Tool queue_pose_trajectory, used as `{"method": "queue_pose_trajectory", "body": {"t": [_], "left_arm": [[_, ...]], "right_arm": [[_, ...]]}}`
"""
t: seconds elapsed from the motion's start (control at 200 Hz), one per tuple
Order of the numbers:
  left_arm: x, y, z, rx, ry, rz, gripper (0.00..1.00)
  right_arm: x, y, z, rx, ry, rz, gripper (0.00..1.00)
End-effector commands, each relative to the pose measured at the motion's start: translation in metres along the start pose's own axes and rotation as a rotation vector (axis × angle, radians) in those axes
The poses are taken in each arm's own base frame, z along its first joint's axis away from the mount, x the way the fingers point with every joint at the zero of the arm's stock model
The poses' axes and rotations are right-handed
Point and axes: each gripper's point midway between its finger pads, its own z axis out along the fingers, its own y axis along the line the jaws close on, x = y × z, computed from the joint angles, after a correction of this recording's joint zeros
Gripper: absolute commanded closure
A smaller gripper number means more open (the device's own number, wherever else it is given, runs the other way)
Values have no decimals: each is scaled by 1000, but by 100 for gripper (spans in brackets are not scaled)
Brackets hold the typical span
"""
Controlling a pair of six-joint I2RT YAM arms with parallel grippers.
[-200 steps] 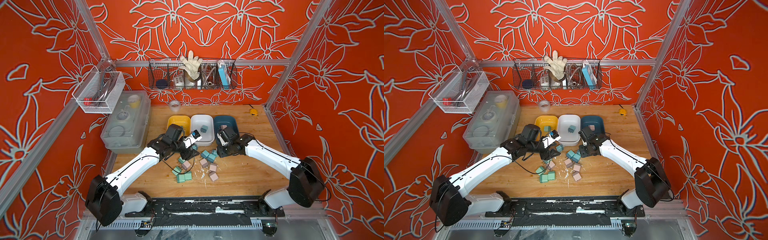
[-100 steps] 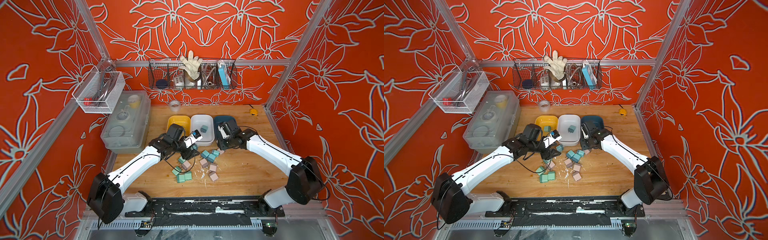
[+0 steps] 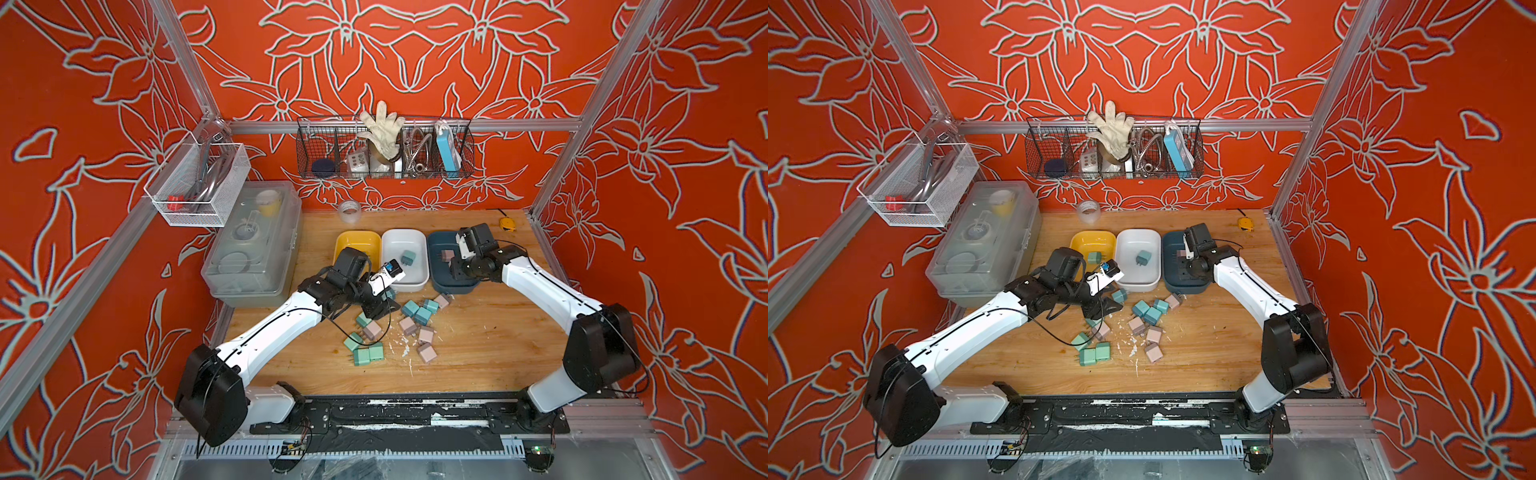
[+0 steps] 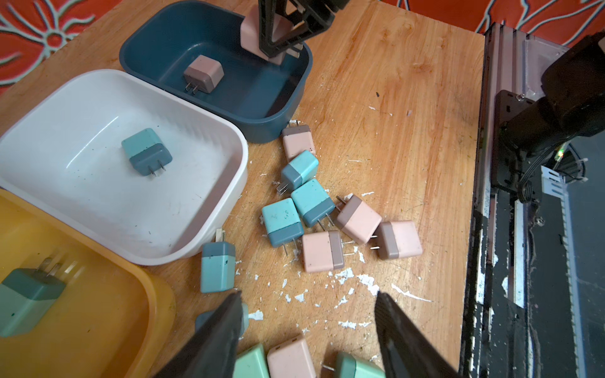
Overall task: Place the plugs by color into the storage box
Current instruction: Place the plug in the storage box.
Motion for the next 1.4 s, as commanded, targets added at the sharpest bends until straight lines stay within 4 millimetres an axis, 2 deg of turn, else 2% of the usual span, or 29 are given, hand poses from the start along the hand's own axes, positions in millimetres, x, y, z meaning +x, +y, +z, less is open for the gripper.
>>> {"method": "queue_pose_trajectory", "body": {"t": [0.0,0.21,0.475,0.676,0.921,1.076,1.231,1.396], "left_arm": [[-10,-7,-2,19,-27,23,35],[-10,-9,0,18,-22,32,35],[-10,-20,3,28,-19,75,35],[-11,-28,3,37,-19,93,35],[-13,-31,0,36,-32,105,35],[-15,-34,-4,36,-44,108,35],[-16,-35,-7,36,-53,105,34],[-18,-37,-9,39,-63,108,34]], "right_arm": [[-15,0,0,-17,-37,15,63],[-23,-5,11,-25,-42,53,63],[-29,-17,46,17,3,78,62],[-31,-27,65,55,28,79,61],[-58,-32,78,95,2,62,60],[-70,-51,81,199,14,12,60],[-70,-70,79,284,39,-33,58],[-66,-71,86,276,63,-40,52]]}}
